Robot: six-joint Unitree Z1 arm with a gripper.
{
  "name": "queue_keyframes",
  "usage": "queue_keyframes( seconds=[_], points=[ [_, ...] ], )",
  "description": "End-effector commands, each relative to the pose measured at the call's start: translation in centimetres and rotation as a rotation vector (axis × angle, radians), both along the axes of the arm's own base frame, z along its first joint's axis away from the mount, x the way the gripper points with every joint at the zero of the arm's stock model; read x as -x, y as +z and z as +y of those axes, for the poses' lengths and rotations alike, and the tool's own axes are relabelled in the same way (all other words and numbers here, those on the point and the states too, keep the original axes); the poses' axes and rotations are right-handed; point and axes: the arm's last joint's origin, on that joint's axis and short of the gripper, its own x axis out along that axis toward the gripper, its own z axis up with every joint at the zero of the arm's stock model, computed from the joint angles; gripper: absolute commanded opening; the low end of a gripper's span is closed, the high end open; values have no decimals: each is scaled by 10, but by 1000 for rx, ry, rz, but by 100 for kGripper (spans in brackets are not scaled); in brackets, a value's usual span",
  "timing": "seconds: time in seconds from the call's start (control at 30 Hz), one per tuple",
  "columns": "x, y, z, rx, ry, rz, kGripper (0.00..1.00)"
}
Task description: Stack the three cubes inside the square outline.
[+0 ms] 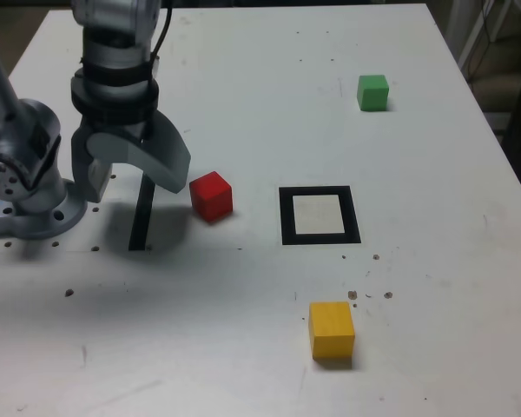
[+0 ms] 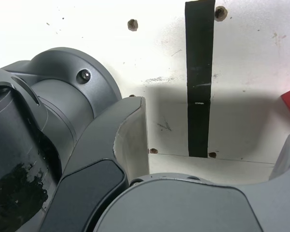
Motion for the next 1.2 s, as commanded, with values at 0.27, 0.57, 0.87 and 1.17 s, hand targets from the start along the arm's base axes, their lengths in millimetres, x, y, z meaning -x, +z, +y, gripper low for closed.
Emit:
queue_keyframes(
  seconds=[0.27, 0.57, 0.87, 1.17],
  points=[
    [-5, 5, 2, -30, -6, -12, 99],
    [-19, 12, 2, -53, -64, -14, 99],
    [-41, 18, 1, -34, -137, -3, 99],
    [-65, 18, 0, -26, -216, -6, 99]
  ],
)
